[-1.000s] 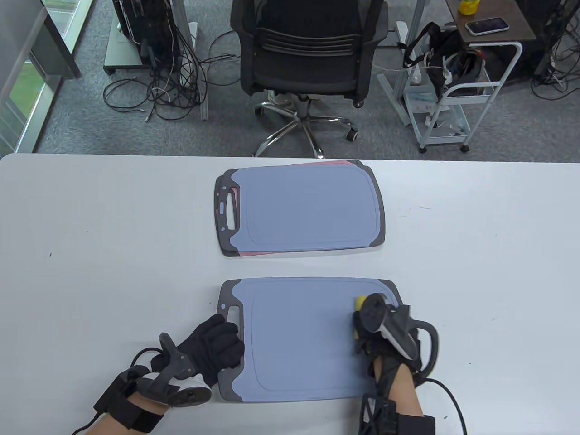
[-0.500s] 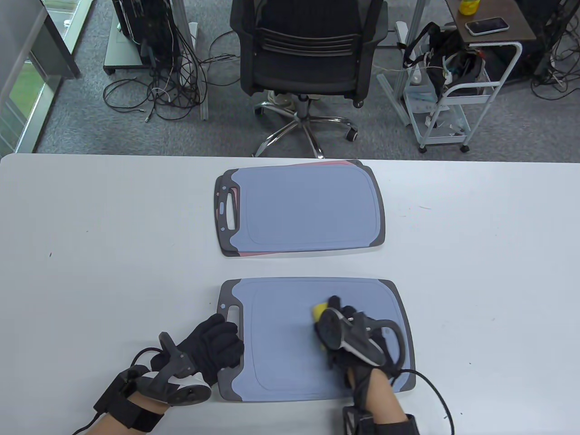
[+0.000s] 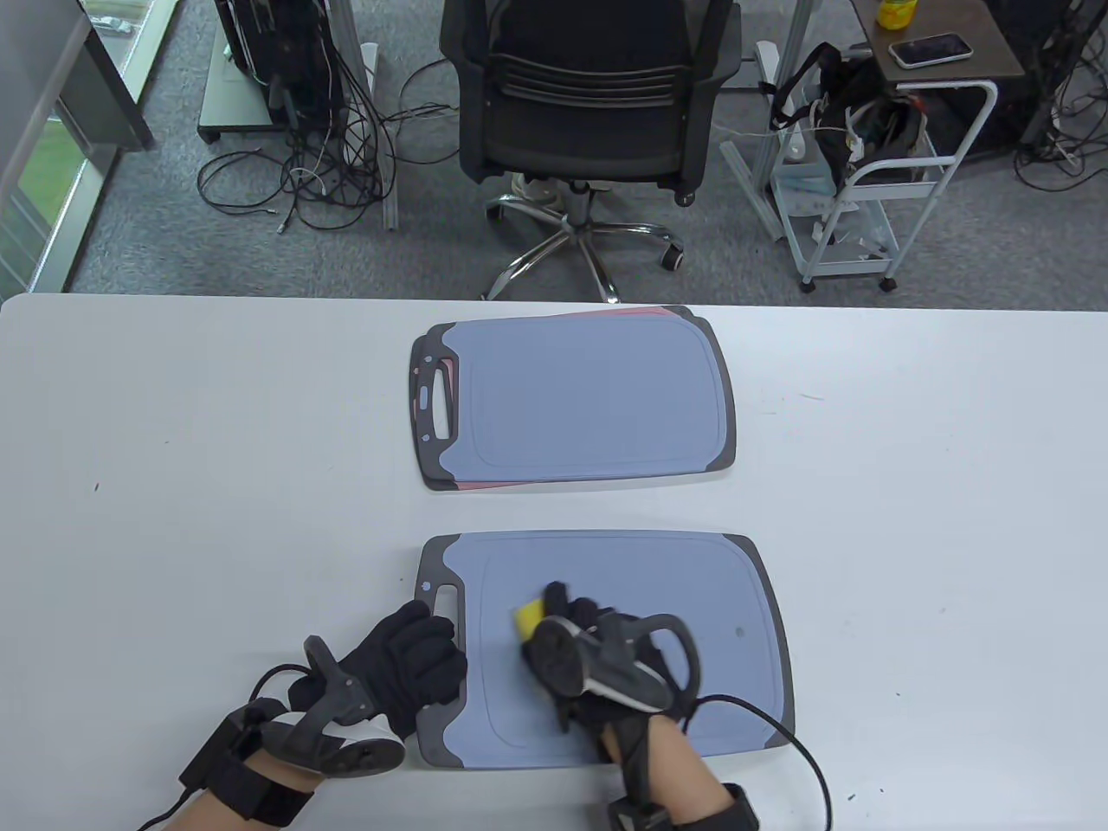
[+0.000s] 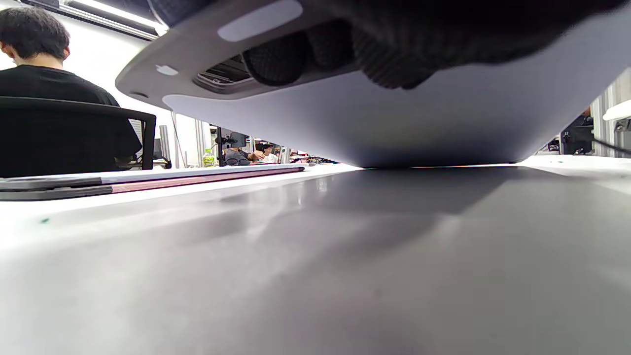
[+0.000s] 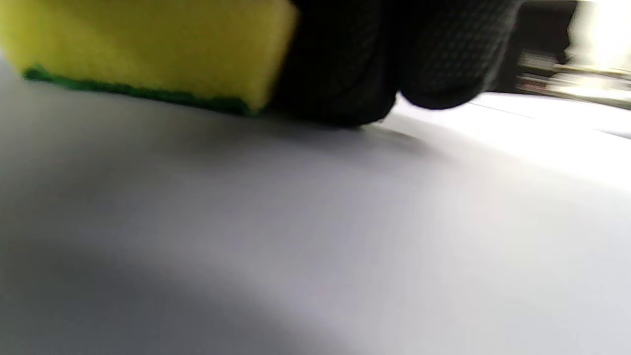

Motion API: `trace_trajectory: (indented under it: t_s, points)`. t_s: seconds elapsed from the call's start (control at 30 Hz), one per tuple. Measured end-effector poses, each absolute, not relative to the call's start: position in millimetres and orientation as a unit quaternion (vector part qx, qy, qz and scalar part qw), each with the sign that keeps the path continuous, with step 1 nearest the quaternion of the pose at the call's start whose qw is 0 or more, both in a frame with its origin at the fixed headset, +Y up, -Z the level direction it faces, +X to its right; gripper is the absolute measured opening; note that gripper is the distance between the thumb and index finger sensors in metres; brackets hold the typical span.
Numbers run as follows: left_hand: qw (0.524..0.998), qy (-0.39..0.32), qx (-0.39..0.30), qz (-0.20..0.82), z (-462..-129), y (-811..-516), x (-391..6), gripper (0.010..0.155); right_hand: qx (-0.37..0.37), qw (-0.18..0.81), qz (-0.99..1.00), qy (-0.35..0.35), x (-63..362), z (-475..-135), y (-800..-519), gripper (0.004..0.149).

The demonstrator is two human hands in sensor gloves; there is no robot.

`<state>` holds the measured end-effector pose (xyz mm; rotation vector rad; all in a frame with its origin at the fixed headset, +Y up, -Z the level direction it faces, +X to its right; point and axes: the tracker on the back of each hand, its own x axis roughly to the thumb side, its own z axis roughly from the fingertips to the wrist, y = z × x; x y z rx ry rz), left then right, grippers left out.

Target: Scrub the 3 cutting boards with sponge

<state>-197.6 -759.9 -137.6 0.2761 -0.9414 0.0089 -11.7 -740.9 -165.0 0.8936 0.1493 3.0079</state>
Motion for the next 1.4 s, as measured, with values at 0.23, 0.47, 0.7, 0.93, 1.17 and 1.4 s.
trace_trajectory:
  t_s: [0.23, 0.47, 0.7, 0.93, 1.17, 1.4]
  points:
    - [0.882, -0.453, 0.129, 0.009, -138.9, -759.9, -198.3, 0.043, 0.156, 0.026, 0.985, 0.076, 50.0, -181.5, -753.6, 0.074]
    - [0.883, -0.451, 0.128, 0.014, -139.8, -760.7, -198.3, 0.043, -0.183, 0.059, 0.974, 0.120, 235.1, -185.6, -780.0, 0.072]
    - [0.883, -0.451, 0.128, 0.012, -139.1, -760.5, -198.3, 0.043, 0.091, 0.025, 0.993, 0.074, 89.3, -184.2, -758.4, 0.073]
    - [0.880, -0.455, 0.133, 0.008, -137.1, -760.3, -197.5, 0.042, 0.298, -0.064, 0.952, 0.029, -14.4, -140.9, -738.0, 0.075]
    - [0.882, -0.453, 0.127, 0.013, -138.8, -760.4, -197.4, 0.043, -0.047, 0.000, 0.995, 0.089, 173.0, -185.3, -771.8, 0.073]
    - [0.884, -0.450, 0.128, 0.009, -138.4, -760.3, -197.2, 0.043, -0.094, -0.018, 0.990, 0.107, 196.4, -187.9, -773.2, 0.074]
